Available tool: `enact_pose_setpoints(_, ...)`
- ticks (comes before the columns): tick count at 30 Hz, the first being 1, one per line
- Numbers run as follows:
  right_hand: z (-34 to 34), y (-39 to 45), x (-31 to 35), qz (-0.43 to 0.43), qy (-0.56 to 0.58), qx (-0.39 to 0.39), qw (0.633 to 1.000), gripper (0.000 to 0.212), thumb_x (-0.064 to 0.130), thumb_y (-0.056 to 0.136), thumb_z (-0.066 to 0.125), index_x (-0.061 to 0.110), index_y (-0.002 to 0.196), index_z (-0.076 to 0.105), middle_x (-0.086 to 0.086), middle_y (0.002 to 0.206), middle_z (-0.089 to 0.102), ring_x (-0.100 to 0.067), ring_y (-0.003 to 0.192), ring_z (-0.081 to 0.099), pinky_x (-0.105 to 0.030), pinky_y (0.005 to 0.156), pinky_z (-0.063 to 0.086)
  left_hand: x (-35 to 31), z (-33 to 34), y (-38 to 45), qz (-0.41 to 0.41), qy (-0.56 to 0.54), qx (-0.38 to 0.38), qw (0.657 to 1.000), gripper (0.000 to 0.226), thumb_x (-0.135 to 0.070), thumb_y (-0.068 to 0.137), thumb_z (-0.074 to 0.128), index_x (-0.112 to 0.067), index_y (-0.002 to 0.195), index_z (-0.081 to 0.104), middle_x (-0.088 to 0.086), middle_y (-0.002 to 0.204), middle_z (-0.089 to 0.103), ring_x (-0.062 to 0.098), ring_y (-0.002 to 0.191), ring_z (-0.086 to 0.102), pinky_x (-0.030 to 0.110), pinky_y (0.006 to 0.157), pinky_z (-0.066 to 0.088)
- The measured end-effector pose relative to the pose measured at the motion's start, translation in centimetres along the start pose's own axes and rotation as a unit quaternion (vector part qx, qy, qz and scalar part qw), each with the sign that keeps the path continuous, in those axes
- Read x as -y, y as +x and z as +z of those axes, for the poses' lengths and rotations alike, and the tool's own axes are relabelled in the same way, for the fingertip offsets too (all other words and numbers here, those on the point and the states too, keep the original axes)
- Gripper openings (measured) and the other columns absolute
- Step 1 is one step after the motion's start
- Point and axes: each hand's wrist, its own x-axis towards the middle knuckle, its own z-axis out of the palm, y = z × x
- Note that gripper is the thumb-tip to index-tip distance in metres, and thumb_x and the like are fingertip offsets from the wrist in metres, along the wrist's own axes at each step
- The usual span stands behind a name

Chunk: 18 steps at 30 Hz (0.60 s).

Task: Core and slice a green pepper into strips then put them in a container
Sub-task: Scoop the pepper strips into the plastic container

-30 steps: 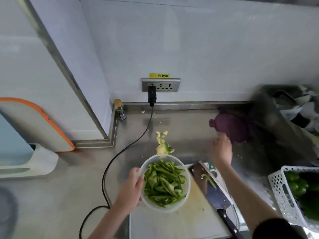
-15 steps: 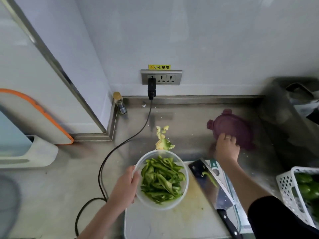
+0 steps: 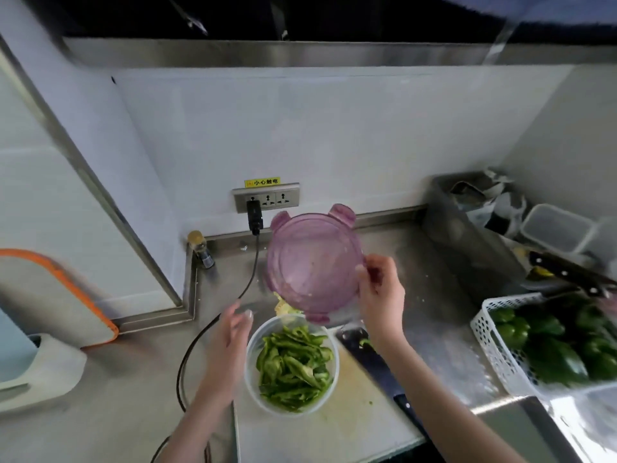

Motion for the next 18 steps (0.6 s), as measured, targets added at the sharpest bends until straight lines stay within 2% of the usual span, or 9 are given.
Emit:
enact_pose_setpoints(1, 0.5, -0.7, -0.6, 0.072, 0.023, 0.017, 0.997, 0.002, 0.012, 0.092, 0.060, 0.014, 0.093, 0.058, -0.002, 0.081, 0.065, -0.010, 0.066, 0.058, -0.023, 0.062, 0.048, -0.6, 0.4, 0.8, -0.042, -0.078, 0.036, 0.995, 0.056, -0.064, 0.082, 0.050, -0.020, 0.118, 0.053, 0.002, 0.105, 0.065, 0.020, 0.091, 0.064, 0.035, 0.079, 0.051)
enact_pose_setpoints(2, 1.0, -1.5, -1.5, 0.157, 0.047, 0.044, 0.985, 0.004, 0.016, 0.092, 0.060, 0.012, 0.091, 0.058, -0.007, 0.081, 0.066, -0.013, 0.063, 0.059, -0.027, 0.059, 0.050, -1.0, 0.9, 1.3, -0.069, -0.130, 0.054, 0.988, 0.046, -0.056, 0.088, 0.050, -0.018, 0.114, 0.056, 0.006, 0.100, 0.068, 0.024, 0.084, 0.067, 0.036, 0.070, 0.054)
enact_pose_setpoints(4, 1.5, -3.3, -3.8, 0.289, 0.060, 0.096, 0.950, 0.012, 0.020, 0.092, 0.061, 0.008, 0.090, 0.059, -0.012, 0.078, 0.065, -0.017, 0.059, 0.059, -0.028, 0.052, 0.049, -1.0, 1.3, 1.5, -0.067, -0.101, 0.040, 0.992, 0.023, -0.038, 0.092, 0.055, -0.017, 0.101, 0.059, 0.005, 0.075, 0.069, 0.022, 0.058, 0.066, 0.029, 0.048, 0.050)
enact_pose_setpoints(5, 1.4, -4.3, -4.9, 0.304, 0.020, 0.112, 0.946, 0.015, 0.021, 0.092, 0.060, 0.007, 0.092, 0.059, -0.009, 0.076, 0.065, -0.017, 0.059, 0.059, -0.027, 0.051, 0.048, -0.5, 1.3, 1.3, -0.057, -0.050, 0.026, 0.997, 0.018, -0.031, 0.091, 0.060, -0.014, 0.096, 0.059, 0.002, 0.062, 0.063, 0.018, 0.048, 0.060, 0.025, 0.042, 0.044)
enact_pose_setpoints(7, 1.2, -6.3, -6.4, 0.278, -0.083, 0.119, 0.949, 0.016, 0.024, 0.093, 0.058, 0.008, 0.094, 0.059, -0.002, 0.077, 0.065, -0.017, 0.065, 0.060, -0.028, 0.057, 0.048, 1.0, 0.8, 1.1, -0.069, 0.061, 0.046, 0.995, 0.021, -0.026, 0.088, 0.064, -0.007, 0.085, 0.056, 0.001, 0.048, 0.052, 0.014, 0.037, 0.049, 0.023, 0.038, 0.036)
enact_pose_setpoints(9, 1.2, -7.6, -6.7, 0.258, -0.131, 0.106, 0.951, 0.017, 0.028, 0.096, 0.054, 0.011, 0.092, 0.053, -0.001, 0.082, 0.063, -0.020, 0.073, 0.059, -0.029, 0.063, 0.045, 2.1, 0.4, 0.8, -0.087, 0.139, 0.088, 0.982, 0.026, -0.027, 0.087, 0.066, -0.007, 0.079, 0.053, 0.001, 0.042, 0.050, 0.016, 0.035, 0.048, 0.023, 0.038, 0.034)
enact_pose_setpoints(14, 2.7, -8.4, -6.0, 0.233, -0.157, 0.114, 0.953, 0.029, 0.039, 0.097, 0.046, 0.013, 0.085, 0.047, -0.005, 0.081, 0.059, -0.024, 0.080, 0.054, -0.035, 0.066, 0.043, 1.9, -0.8, 0.6, -0.118, 0.196, 0.071, 0.971, 0.027, -0.031, 0.086, 0.064, -0.007, 0.080, 0.056, 0.006, 0.052, 0.052, 0.015, 0.035, 0.049, 0.021, 0.037, 0.034)
enact_pose_setpoints(18, 2.6, -9.0, -5.6, 0.215, -0.177, 0.133, 0.951, 0.024, 0.035, 0.098, 0.047, 0.013, 0.090, 0.046, -0.003, 0.084, 0.053, -0.022, 0.078, 0.051, -0.030, 0.063, 0.039, 1.9, -1.9, 0.0, -0.194, 0.232, 0.120, 0.946, 0.031, -0.030, 0.082, 0.064, 0.000, 0.078, 0.059, 0.009, 0.046, 0.052, 0.018, 0.035, 0.052, 0.018, 0.036, 0.034)
